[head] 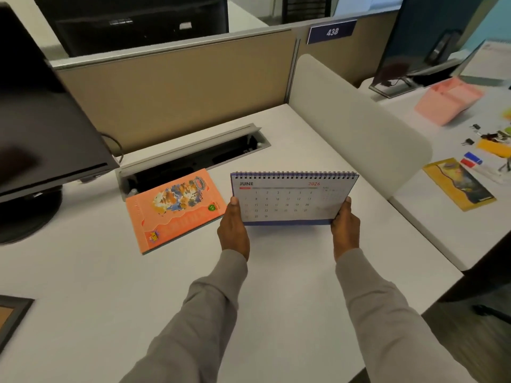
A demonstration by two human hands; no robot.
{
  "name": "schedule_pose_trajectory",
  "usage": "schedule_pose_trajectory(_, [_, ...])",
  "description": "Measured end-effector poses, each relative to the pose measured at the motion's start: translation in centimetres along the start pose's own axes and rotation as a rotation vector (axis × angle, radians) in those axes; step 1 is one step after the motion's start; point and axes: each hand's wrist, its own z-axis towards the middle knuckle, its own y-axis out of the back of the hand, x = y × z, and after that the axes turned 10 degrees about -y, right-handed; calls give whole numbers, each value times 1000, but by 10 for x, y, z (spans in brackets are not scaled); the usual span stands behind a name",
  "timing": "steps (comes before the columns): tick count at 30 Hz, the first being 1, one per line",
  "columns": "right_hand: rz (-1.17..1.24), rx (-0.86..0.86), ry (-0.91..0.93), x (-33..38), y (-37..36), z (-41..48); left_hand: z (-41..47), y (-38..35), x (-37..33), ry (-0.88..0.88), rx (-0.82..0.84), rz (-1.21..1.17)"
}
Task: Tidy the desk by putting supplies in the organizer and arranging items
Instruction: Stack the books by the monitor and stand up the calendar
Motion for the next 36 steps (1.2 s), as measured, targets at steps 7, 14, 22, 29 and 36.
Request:
schedule_pose_trajectory(7, [17, -79, -5, 14, 27, 60, 37, -63, 11, -84, 169, 110])
schedule_pose_trajectory(14, [73, -157, -28, 21, 45, 106, 64, -115, 24, -106, 307, 155])
schedule_pose_trajectory(22, [123, -205, -34, 14, 68, 144, 83, -152, 42, -141, 465, 210])
schedule_pose_trajectory(29, [-19, -224, 39, 1, 80, 140, 91, -156, 59, -192, 549, 329])
schedule_pose_trajectory(36, [-452, -256, 296, -28, 100, 131, 89, -132, 91, -394, 521, 587])
